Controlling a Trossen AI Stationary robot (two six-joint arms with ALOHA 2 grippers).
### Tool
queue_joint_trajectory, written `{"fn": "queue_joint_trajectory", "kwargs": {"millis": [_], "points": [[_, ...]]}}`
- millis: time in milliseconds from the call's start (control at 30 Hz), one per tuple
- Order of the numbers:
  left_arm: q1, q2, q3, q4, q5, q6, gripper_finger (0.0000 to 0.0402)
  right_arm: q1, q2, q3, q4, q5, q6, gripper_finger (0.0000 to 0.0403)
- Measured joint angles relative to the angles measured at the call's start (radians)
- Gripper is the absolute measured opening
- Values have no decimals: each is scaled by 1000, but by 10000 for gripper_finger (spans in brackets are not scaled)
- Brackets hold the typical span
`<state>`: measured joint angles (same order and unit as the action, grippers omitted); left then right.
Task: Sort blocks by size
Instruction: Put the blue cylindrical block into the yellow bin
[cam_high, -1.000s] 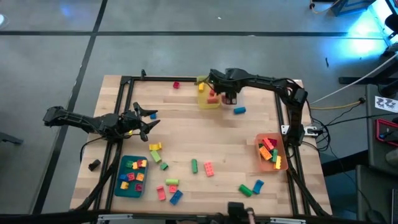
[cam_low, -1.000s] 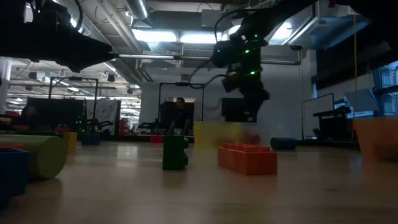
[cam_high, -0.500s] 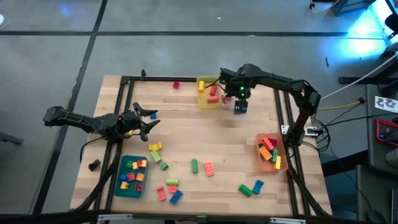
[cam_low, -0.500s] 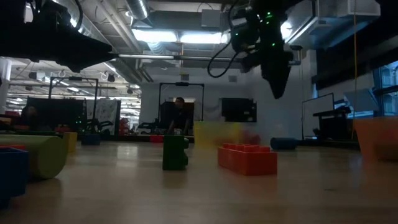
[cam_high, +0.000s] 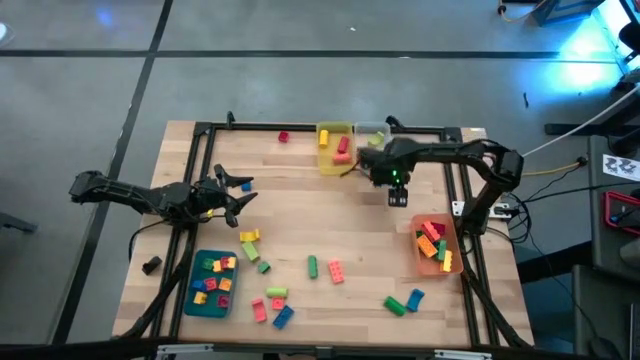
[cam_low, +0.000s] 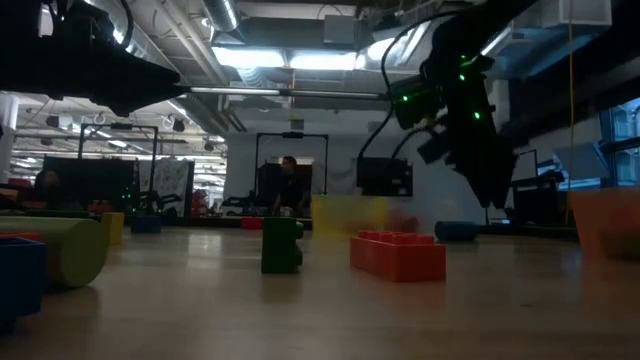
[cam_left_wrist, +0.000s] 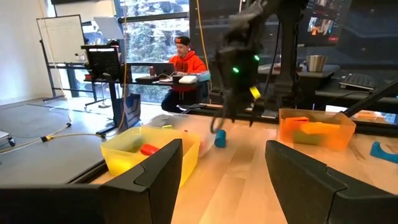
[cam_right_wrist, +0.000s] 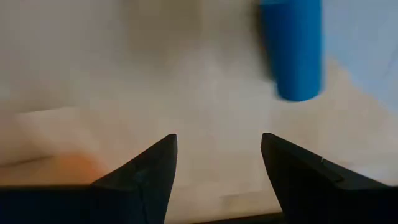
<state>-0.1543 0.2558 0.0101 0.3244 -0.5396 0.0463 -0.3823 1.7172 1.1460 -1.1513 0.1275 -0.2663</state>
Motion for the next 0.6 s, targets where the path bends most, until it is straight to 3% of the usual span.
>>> {"fn": "queue_joint_trajectory", "kwargs": {"millis": [133,600], "points": [[0,0,0,0,0,2,214,57,0,-51,75,188,0,234],[0,0,0,0,0,2,214,82,0,-145,395,271,-25,234]]}}
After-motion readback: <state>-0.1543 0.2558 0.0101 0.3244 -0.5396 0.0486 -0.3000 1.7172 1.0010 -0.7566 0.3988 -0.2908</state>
